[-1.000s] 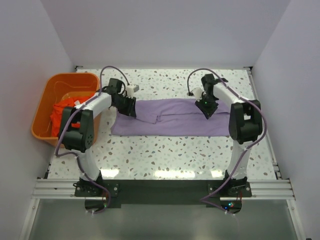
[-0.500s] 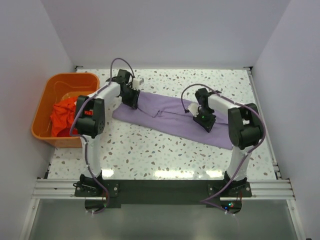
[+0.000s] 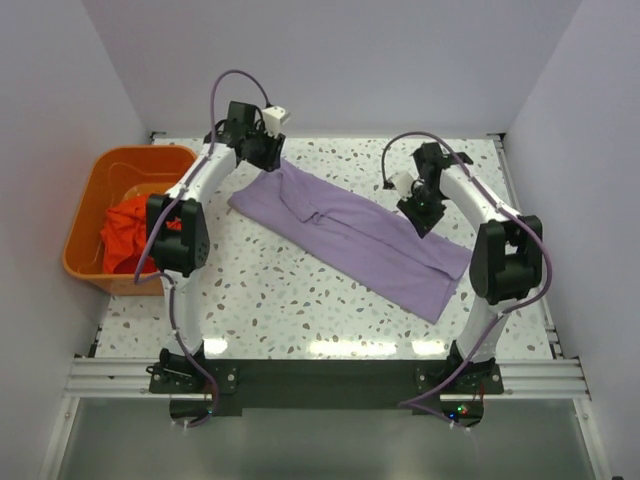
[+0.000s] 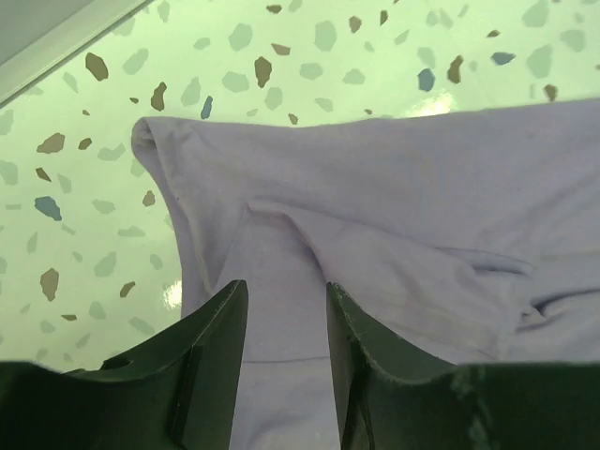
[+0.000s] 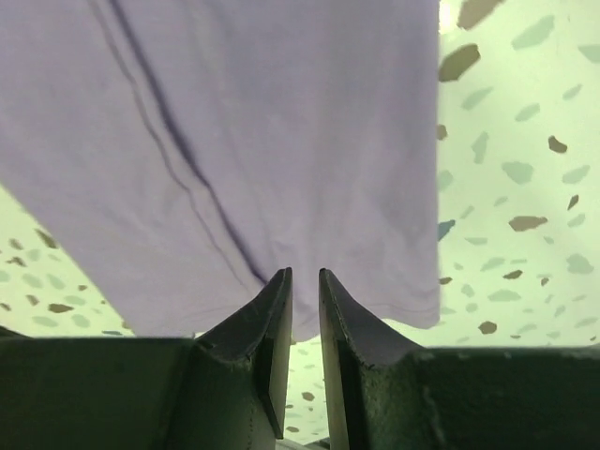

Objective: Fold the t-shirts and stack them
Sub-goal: Fold the tshirt

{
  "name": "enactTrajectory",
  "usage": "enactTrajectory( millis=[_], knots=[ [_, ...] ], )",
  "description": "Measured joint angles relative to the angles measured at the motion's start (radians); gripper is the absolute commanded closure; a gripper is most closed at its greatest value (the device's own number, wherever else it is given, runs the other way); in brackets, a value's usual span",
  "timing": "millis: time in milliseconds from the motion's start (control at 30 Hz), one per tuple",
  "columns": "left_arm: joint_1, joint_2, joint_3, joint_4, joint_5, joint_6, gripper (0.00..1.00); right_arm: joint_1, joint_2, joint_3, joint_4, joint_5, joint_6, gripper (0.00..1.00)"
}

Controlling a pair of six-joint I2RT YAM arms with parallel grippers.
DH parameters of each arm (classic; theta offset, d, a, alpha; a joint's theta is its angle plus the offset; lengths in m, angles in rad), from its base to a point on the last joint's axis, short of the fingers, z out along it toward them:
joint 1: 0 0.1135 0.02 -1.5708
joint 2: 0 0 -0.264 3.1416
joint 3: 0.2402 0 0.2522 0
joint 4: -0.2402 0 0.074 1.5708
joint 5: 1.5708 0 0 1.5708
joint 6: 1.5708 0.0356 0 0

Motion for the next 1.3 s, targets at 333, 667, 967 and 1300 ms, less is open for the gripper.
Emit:
enactTrajectory(
  millis=[333, 667, 967, 1300],
  knots=[
    [-0.051, -0.181, -0.280, 0.008, 0.058, -0.095, 0.62, -0.020, 0.175, -0.023, 0.067, 0.156, -0.051, 0.82],
    [-0.081, -0.172, -0.470, -0.027, 0.021, -0.196, 0.65, 0.034, 0.145, -0.168, 0.121, 0.226, -0.080, 0.85],
    [-0.083, 0.009, -0.241, -0.074, -0.004, -0.174, 0.67, 0.237, 0.008, -0.390, 0.074, 0.165, -0.021, 0.78],
    [-0.085, 0.254, 0.188, -0.065, 0.088, -0.054, 0.47, 0.450, -0.026, -0.208, -0.023, -0.227, 0.080, 0.73]
  ],
)
